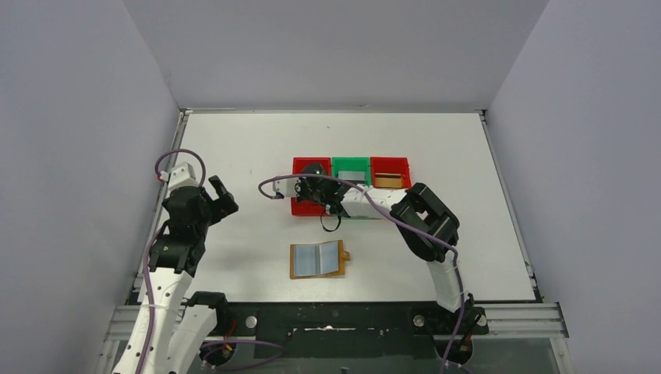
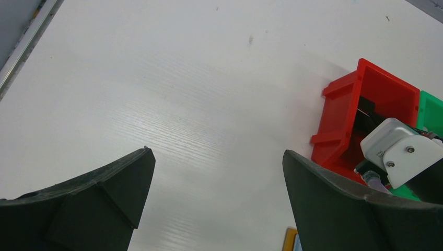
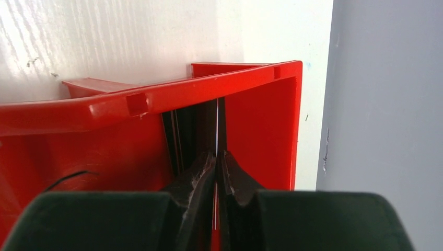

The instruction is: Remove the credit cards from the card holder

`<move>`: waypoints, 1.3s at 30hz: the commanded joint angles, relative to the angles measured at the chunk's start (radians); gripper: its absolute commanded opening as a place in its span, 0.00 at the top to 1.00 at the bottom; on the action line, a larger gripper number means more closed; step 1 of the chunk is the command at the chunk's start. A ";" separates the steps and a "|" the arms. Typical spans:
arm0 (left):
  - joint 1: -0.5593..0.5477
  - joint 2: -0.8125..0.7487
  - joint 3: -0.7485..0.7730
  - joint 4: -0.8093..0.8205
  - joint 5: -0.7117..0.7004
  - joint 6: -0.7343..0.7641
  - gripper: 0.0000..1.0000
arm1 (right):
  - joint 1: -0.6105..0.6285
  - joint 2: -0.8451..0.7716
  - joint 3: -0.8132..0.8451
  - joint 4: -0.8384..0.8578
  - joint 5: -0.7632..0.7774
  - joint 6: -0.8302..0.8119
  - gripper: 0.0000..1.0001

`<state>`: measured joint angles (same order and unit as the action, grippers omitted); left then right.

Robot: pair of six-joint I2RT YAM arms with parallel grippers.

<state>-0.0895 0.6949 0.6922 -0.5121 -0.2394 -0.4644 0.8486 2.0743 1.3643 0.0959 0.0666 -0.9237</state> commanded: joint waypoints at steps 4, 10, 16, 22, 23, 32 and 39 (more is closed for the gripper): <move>0.010 -0.008 0.021 0.041 -0.003 0.000 0.04 | -0.015 0.007 0.039 0.079 0.015 0.000 0.92; 0.010 -0.009 0.018 0.043 0.000 0.001 0.04 | -0.019 0.031 0.041 0.088 0.020 -0.004 0.89; 0.011 -0.009 0.019 0.044 0.002 0.001 0.04 | -0.029 0.055 0.056 0.087 0.021 -0.003 0.88; 0.014 -0.008 0.018 0.044 0.004 0.003 0.04 | -0.031 0.048 0.053 0.079 0.012 -0.003 0.84; 0.014 -0.008 0.018 0.044 0.006 0.003 0.04 | -0.032 0.045 0.054 0.079 0.012 -0.003 0.84; 0.017 -0.006 0.015 0.047 0.012 0.004 0.04 | -0.039 0.019 0.043 0.070 -0.012 0.013 0.76; 0.018 -0.005 0.015 0.047 0.015 0.004 0.04 | -0.045 -0.013 0.033 0.071 -0.046 0.043 0.65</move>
<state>-0.0811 0.6952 0.6922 -0.5121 -0.2321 -0.4641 0.8158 2.1395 1.3792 0.1329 0.0505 -0.9047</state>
